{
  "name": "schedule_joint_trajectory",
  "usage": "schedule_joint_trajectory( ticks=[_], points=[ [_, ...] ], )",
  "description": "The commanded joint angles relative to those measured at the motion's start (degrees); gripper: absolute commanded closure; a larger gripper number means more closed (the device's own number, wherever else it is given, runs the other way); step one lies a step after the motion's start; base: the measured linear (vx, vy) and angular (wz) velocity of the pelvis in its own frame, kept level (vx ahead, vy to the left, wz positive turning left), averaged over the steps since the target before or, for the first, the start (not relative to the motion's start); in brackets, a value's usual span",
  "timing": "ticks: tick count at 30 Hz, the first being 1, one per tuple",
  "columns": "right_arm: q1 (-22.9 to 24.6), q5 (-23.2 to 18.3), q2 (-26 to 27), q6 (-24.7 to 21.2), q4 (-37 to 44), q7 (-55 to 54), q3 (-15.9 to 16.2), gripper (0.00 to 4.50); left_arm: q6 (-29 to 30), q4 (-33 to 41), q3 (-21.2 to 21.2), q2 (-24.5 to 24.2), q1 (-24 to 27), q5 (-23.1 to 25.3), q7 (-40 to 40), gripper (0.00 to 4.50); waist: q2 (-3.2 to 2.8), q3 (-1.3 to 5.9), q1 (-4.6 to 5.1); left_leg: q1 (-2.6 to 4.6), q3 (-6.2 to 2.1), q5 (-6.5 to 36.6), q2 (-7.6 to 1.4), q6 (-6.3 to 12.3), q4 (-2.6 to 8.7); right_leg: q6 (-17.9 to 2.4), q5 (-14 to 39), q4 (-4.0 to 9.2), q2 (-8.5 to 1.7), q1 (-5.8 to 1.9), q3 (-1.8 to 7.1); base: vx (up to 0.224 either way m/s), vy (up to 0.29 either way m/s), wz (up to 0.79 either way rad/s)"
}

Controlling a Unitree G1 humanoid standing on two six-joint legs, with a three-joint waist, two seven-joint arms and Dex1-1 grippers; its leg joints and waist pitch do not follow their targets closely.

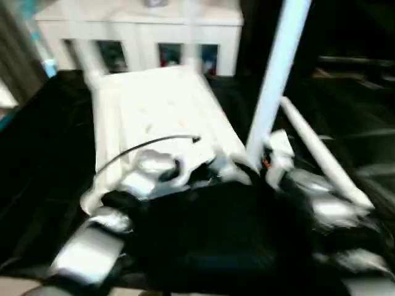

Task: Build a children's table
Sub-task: Rotate leg to tighten

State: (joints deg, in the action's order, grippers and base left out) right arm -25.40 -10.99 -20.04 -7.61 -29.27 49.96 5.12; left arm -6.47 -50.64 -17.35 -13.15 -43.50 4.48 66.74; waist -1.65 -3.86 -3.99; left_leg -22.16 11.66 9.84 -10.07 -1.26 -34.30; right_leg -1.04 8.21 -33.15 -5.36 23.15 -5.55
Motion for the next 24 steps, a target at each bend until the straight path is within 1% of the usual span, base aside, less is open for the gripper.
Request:
schedule_joint_trajectory(
  ticks=[1,2,3,4,5,6,7,8,10,11,16,17,20,22,24],
  points=[
    [1.0,-1.2,-2.6,-1.3,3.8,5.1,0.9,0.84,-0.1,2.7,-0.6,0.0,0.4,-2.6,5.8,4.5,0.6,4.88,-0.45,1.37,-1.54,12.9,-3.74,4.84,3.88,-14.0,13.2,3.21,-4.12,-3.1,2.86,0.0,0.0,0.0],
    [1.8,-1.7,-3.8,-2.0,5.2,7.4,1.1,0.84,0.2,3.2,-0.3,-0.6,0.6,-3.3,7.8,4.5,0.51,4.83,-0.91,1.47,-1.5,13.1,-3.9,4.76,3.91,-13.8,14.2,3.28,-4.18,-2.92,2.99,0.0,0.0,0.0],
    [2.3,-2.1,-4.6,-2.3,6.1,9.0,1.3,0.84,0.4,3.3,-0.2,-1.1,0.7,-3.7,8.9,4.5,0.49,4.76,-1.04,1.47,-1.49,13.4,-3.87,4.58,3.95,-13.7,14.8,3.36,-4.16,-2.83,2.99,0.0,0.0,0.0],
    [2.5,-2.1,-4.9,-2.4,6.4,9.7,1.4,0.84,0.4,3.3,-0.1,-1.3,0.7,-3.8,9.4,4.5,0.53,4.68,-1.34,1.73,-1.44,14.2,-3.88,4.17,4.0,-13.4,16.2,3.63,-4.24,-2.65,3.04,0.0,0.0,0.0],
    [2.8,-2.3,-5.3,-2.5,6.8,10.6,1.5,0.84,0.4,3.4,0.0,-1.6,0.7,-3.9,9.9,4.5,0.5,4.62,-1.41,1.78,-1.46,14.7,-3.89,3.83,4.03,-13.3,17.0,3.7,-4.29,-2.57,3.05,0.0,0.0,0.0],
    [3.2,-2.6,-6.1,-2.9,7.5,12.0,1.7,0.84,0.2,3.4,0.2,-2.0,0.8,-4.1,10.8,4.5,0.57,4.59,-1.61,1.74,-1.56,15.2,-3.88,3.14,4.12,-12.8,18.3,3.8,-4.31,-2.64,3.02,0.0,0.0,0.0],
    [3.2,-2.6,-6.1,-2.9,7.5,12.0,1.7,0.84,0.2,3.4,0.2,-2.0,0.8,-4.1,10.8,4.5,0.59,4.59,-1.62,1.68,-1.61,15.3,-3.89,2.96,4.16,-12.6,18.5,3.76,-4.32,-2.69,3.02,0.0,0.0,0.0],
    [3.6,-3.2,-6.7,-3.7,8.4,13.4,1.9,0.99,-0.2,3.4,0.4,-2.5,0.9,-4.3,11.9,4.5,0.56,4.57,-1.64,1.66,-1.68,15.7,-3.88,2.66,4.21,-12.3,19.4,3.86,-4.37,-2.68,3.01,0.0,0.0,0.0],
    [3.7,-3.6,-6.7,-4.1,8.7,13.5,2.0,0.99,-0.2,3.5,0.4,-2.6,0.9,-4.3,12.1,4.5,0.52,4.58,-1.67,1.69,-1.71,15.9,-3.85,2.42,4.22,-11.9,20.0,3.97,-4.4,-2.64,3.01,0.0,0.0,0.0],
    [3.9,-3.8,-6.4,-4.4,9.0,13.6,2.0,1.2,-0.2,3.6,0.5,-2.6,1.0,-4.2,12.1,4.5,0.57,4.57,-1.66,1.65,-1.73,15.9,-3.83,2.31,4.24,-11.8,20.1,3.99,-4.39,-2.6,3.01,0.0,0.0,0.0],
    [4.4,-4.0,-5.7,-5.1,9.6,13.7,2.3,1.49,-0.7,3.2,0.6,-2.4,1.0,-3.7,11.3,4.5,0.63,4.66,-1.69,1.55,-1.73,14.8,-3.8,2.45,4.17,-12.0,18.9,3.84,-4.38,-2.64,2.98,0.0,0.0,0.0],
    [4.6,-4.2,-5.3,-5.4,9.7,13.4,2.3,1.65,-0.8,3.0,0.6,-2.2,0.9,-3.6,10.9,4.5,0.63,4.7,-1.71,1.55,-1.73,14.6,-3.79,2.49,4.15,-12.0,18.8,3.81,-4.4,-2.66,2.98,0.0,0.0,0.0],
    [5.1,-4.4,-4.4,-5.7,9.6,12.2,1.8,1.7,-0.7,2.9,0.7,-2.0,0.9,-3.7,10.2,4.5,0.69,4.64,-1.69,1.55,-1.72,14.8,-3.78,2.43,4.16,-11.7,19.6,3.99,-4.43,-2.6,2.99,0.0,0.0,0.0],
    [5.3,-3.6,-3.5,-5.6,9.1,9.8,1.5,1.72,-1.2,2.5,0.8,-1.6,0.7,-3.2,8.5,4.5,0.66,4.59,-1.64,1.52,-1.78,15.2,-3.77,2.26,4.22,-11.4,20.4,4.05,-4.45,-2.62,2.95,0.0,0.0,0.0],
    [4.8,-1.2,-2.1,-5.0,6.9,4.6,1.3,1.75,-1.2,1.4,1.0,-0.9,0.2,-2.2,5.1,4.5,0.56,4.5,-1.37,1.64,-1.87,16.0,-3.75,1.65,4.33,-11.0,21.6,4.2,-4.37,-2.39,2.91,0.0,0.0,0.0]
  ],
)
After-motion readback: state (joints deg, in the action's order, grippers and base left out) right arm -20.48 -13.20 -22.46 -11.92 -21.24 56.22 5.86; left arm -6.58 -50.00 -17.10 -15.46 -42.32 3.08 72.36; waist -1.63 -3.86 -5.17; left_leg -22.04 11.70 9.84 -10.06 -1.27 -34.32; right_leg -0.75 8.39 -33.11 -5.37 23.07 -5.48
